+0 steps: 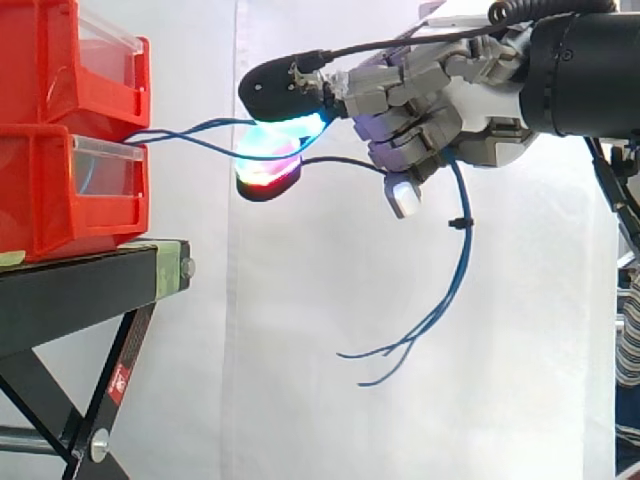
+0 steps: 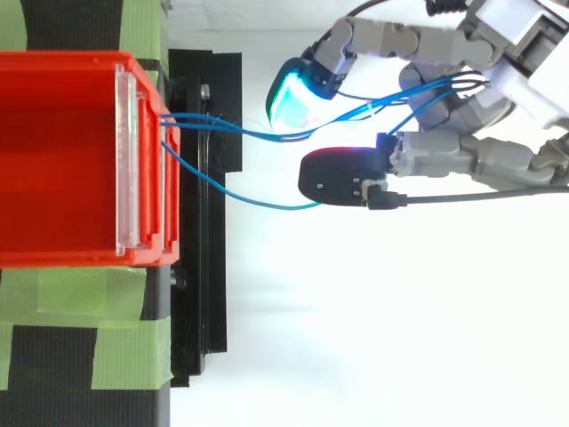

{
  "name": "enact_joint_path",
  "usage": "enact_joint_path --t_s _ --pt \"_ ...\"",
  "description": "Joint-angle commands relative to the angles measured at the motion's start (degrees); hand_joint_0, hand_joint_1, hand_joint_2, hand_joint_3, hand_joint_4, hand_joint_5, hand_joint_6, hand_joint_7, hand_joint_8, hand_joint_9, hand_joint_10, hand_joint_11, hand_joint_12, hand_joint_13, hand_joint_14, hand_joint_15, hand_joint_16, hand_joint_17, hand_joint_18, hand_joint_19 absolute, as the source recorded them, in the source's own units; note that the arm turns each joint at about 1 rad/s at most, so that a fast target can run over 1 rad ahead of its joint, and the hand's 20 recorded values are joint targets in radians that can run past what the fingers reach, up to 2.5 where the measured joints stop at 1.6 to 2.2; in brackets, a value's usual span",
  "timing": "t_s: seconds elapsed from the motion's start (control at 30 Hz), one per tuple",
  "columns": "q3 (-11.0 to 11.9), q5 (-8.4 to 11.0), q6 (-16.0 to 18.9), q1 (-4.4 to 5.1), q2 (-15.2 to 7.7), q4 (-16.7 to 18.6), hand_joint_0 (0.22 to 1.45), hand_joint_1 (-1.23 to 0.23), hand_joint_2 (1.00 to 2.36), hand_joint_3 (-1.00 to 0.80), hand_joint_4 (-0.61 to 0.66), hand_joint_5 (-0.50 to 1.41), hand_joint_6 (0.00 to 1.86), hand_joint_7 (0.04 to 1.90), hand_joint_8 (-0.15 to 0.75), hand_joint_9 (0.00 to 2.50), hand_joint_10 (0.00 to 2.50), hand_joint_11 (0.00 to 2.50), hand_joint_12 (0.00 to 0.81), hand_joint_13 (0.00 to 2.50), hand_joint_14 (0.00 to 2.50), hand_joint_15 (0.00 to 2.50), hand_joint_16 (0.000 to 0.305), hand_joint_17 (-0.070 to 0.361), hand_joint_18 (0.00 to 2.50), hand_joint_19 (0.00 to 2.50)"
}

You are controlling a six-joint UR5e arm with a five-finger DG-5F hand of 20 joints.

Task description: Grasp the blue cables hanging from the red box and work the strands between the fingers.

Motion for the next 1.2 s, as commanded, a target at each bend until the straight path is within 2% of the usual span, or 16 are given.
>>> enact_joint_path --t_s 0.0,0.07,0.13,0.27,0.43,0.5,0.63,0.8,1.17 --pt "0.0 -0.13 -0.1 -0.16 0.0 0.2 0.92 -0.71 1.01 -0.47 0.30 0.42 0.02 1.17 0.532 1.78 2.50 2.50 0.684 1.96 2.50 1.71 0.243 0.182 2.50 0.60" --pt "0.0 -0.13 -0.1 -0.25 0.0 0.2 0.85 -0.68 1.01 -0.53 0.31 0.42 0.02 1.17 0.532 1.78 2.50 2.50 0.684 1.96 2.50 1.71 0.243 0.182 2.50 0.60" --pt "0.0 -0.31 -0.1 -0.25 0.0 0.2 0.83 -0.67 1.01 -0.60 0.31 0.41 0.02 1.17 0.532 1.78 2.50 2.50 0.684 1.96 2.50 1.71 0.243 0.182 2.50 0.60" --pt "0.0 -0.31 -0.2 -0.34 0.0 0.1 0.82 -0.66 1.01 -0.63 0.29 0.39 0.02 1.18 0.532 1.78 2.50 2.50 0.684 1.96 2.50 1.71 0.243 0.182 2.50 0.60" --pt "0.0 -0.31 -0.4 -0.34 -0.1 0.2 0.94 -0.67 1.01 -0.41 0.31 0.42 0.01 1.20 0.532 1.78 2.50 2.50 0.684 1.96 2.50 1.71 0.243 0.182 2.50 0.60" --pt "0.0 -0.31 -0.4 -0.43 0.0 0.2 0.94 -0.67 1.01 -0.41 0.30 0.42 0.01 1.20 0.532 1.78 2.50 2.50 0.684 1.96 2.50 1.71 0.243 0.182 2.50 0.60" --pt "0.0 -0.31 -0.6 -0.34 0.0 0.2 0.84 -0.63 1.01 -0.57 0.30 0.41 0.02 1.20 0.532 1.78 2.50 2.50 0.684 1.96 2.50 1.71 0.243 0.182 2.50 0.60" --pt "0.0 -0.31 -0.7 -0.43 0.0 0.1 0.80 -0.61 1.01 -0.67 0.28 0.39 0.02 1.21 0.532 1.78 2.50 2.50 0.684 1.96 2.50 1.71 0.243 0.182 2.50 0.60" --pt "0.0 -0.13 -2.2 -0.43 0.0 0.2 0.81 -0.62 1.01 -0.65 0.28 0.38 0.02 1.20 0.532 1.78 2.50 2.50 0.684 1.96 2.50 1.71 0.243 0.182 2.50 0.60"
